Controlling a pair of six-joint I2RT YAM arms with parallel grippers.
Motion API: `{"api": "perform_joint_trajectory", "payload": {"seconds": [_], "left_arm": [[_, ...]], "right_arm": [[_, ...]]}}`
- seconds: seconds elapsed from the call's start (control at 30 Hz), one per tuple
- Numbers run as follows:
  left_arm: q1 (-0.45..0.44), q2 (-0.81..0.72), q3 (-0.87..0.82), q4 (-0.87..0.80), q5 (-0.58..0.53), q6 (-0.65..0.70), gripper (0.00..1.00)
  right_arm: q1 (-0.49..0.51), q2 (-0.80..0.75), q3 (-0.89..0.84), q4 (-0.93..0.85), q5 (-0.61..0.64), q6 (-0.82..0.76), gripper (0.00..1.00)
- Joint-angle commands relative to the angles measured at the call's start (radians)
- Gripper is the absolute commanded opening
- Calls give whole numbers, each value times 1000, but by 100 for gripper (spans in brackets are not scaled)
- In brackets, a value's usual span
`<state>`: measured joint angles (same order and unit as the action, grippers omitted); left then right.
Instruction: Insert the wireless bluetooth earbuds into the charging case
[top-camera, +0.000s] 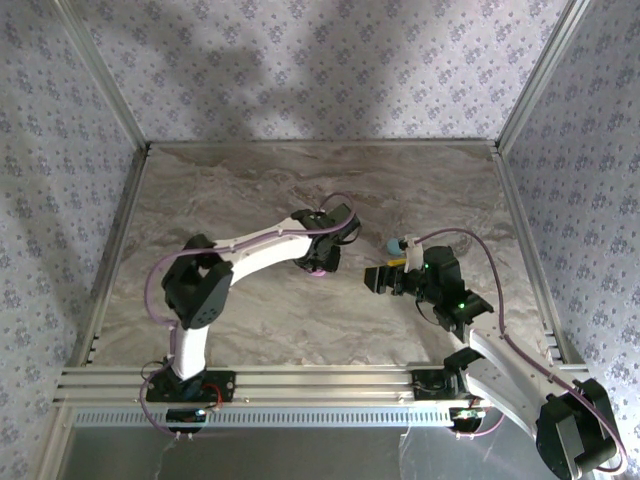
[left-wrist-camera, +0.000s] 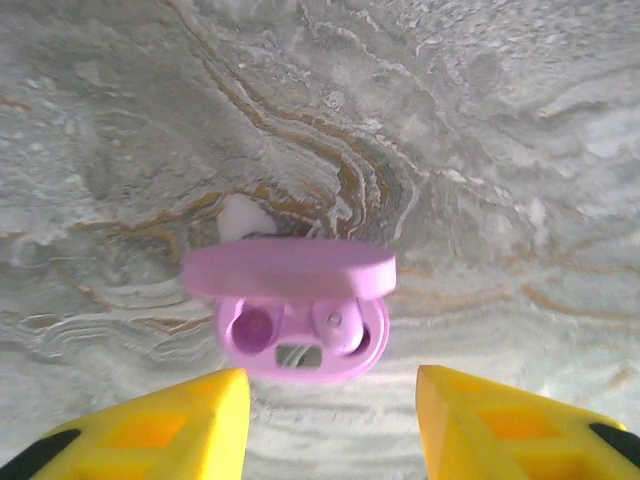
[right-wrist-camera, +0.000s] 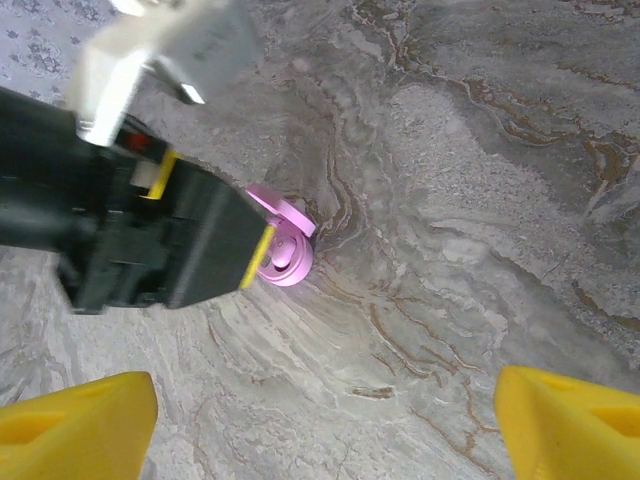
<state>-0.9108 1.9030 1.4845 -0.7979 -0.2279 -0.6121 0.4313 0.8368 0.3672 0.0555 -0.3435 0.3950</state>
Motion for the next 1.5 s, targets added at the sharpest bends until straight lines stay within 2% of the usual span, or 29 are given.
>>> {"api": "perform_joint_trajectory", "payload": {"seconds": [0.0,0.17,0.3,0.33,0.57,0.87,1.23,1.37,1.47], "left_arm": [[-4,-144,-81,51,2,17,57],[15,-365,-270,113,-4,37,76],[55,-525,-418,171,46,32,98],[67,-561,-457,186,60,27,100],[184,-688,-647,267,177,1,100],[353,-743,-778,286,269,-5,100],[614,-731,-809,233,295,37,100],[660,-735,-834,236,279,23,100],[671,-735,-848,233,228,18,90]], "right_arm": [[-5,-4,-2,-23,10,-3,91],[8,-11,8,-49,6,19,100],[60,-25,15,-80,35,38,100],[75,-30,13,-83,40,48,100],[183,-51,7,-99,117,103,100],[265,5,37,-84,170,116,100],[317,178,126,-54,191,97,100],[319,221,152,-59,185,79,100],[319,234,153,-55,187,72,100]]}}
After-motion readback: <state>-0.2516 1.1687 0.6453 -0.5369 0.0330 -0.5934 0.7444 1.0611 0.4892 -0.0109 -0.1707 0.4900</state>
